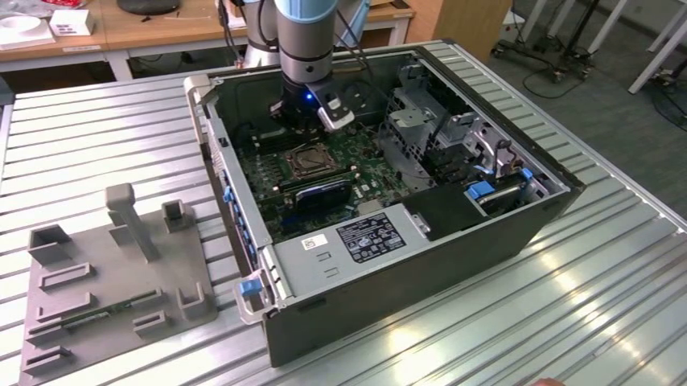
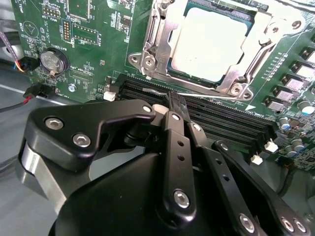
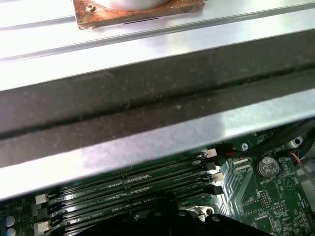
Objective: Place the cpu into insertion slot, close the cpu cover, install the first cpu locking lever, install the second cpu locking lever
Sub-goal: 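Install the first cpu locking lever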
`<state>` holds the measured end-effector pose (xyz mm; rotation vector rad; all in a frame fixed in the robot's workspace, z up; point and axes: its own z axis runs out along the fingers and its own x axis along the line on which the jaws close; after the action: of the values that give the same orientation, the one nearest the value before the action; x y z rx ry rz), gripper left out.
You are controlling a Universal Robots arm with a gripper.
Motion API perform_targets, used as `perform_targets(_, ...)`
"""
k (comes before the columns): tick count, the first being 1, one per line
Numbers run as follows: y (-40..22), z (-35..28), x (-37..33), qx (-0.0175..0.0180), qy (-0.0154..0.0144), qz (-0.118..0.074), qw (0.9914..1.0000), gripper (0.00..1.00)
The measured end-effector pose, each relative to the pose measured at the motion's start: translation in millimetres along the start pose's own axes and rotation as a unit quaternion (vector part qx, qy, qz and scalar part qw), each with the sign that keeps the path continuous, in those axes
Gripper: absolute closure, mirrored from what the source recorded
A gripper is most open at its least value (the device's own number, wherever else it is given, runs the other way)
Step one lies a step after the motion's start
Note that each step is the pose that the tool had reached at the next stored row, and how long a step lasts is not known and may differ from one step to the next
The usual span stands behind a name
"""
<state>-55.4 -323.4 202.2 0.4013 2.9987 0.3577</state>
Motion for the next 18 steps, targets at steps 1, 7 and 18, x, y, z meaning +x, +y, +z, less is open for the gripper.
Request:
perform_targets(1, 0.0, 0.0, 0.0, 0.0, -0.0001, 0.0, 1.0, 0.89)
perform_targets(7, -1.1, 0.0, -0.1, -0.0001, -0.0009, 0.0, 1.0, 0.89)
perform_targets(18, -4.2, 1.9, -0.5, -0.0013, -0.0057, -0.001, 0.99998, 0.89)
